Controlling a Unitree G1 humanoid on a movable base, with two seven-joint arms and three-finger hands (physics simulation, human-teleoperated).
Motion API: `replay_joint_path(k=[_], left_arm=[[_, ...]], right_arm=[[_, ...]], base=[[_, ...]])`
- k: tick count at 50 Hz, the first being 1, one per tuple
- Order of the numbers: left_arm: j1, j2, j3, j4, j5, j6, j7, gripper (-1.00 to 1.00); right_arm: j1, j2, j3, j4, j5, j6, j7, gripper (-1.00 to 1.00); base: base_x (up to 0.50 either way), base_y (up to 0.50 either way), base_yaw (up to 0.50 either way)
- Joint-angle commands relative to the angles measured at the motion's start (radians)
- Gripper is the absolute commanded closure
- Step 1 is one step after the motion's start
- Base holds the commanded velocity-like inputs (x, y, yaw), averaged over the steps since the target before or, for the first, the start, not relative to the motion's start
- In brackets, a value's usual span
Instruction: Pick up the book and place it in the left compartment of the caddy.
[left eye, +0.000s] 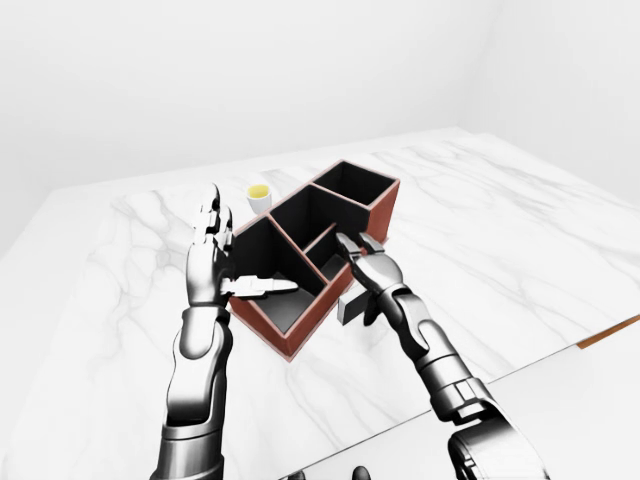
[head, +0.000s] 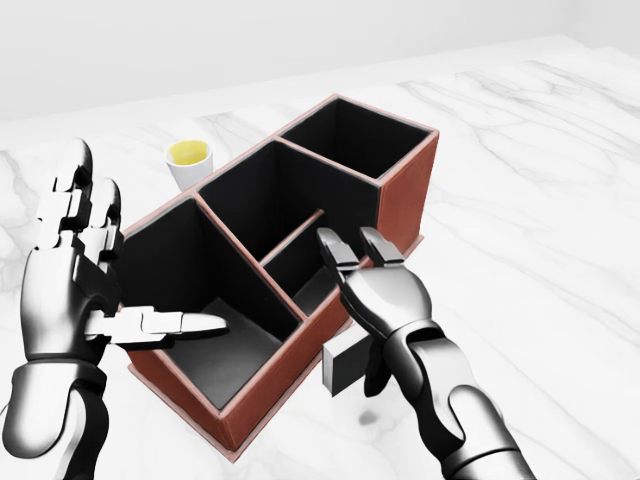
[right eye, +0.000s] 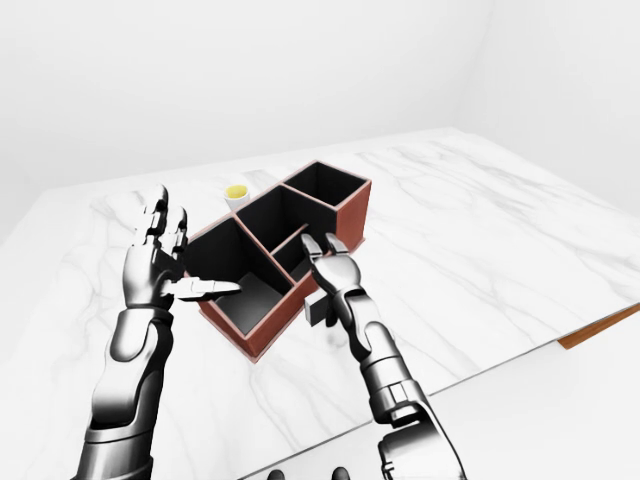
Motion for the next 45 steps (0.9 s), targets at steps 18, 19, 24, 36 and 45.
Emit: replay_joint_path(k=[18, 19, 24, 36, 45], left_arm=[[0.002, 0.001, 0.001, -0.001, 0.001, 0.0, -0.001, -1.0], [0.002, 0.001, 0.002, 0.0, 0.001, 0.0, -0.001, -1.0], [0.001, 0.0, 0.001, 0.004, 0.002, 0.0, -0.001, -1.0], [-0.002, 0.001, 0.0, 0.009, 0.002, 0.0, 0.0, -1.0], [-0.001, 0.0, -0.001, 0.007, 0.004, 0.0, 0.001, -1.0]], right_arm=[[0.073, 0.007, 0.032, 0.033, -0.034, 0.0, 0.06, -1.0], [0.076, 0.007, 0.032, 0.035, -0.037, 0.0, 0.06, -1.0], [0.081, 0.004, 0.032, 0.055, -0.047, 0.0, 0.048, -1.0], [0.093, 0.003, 0.037, 0.08, -0.059, 0.0, 0.039, -1.0], [0.083, 0.006, 0.04, 0.109, -0.068, 0.0, 0.034, -1.0]], base=[[0.0, 0.0, 0.0], [0.0, 0.0, 0.0], [0.0, 0.0, 0.0], [0.0, 0.0, 0.0], [0.0, 0.0, 0.0]])
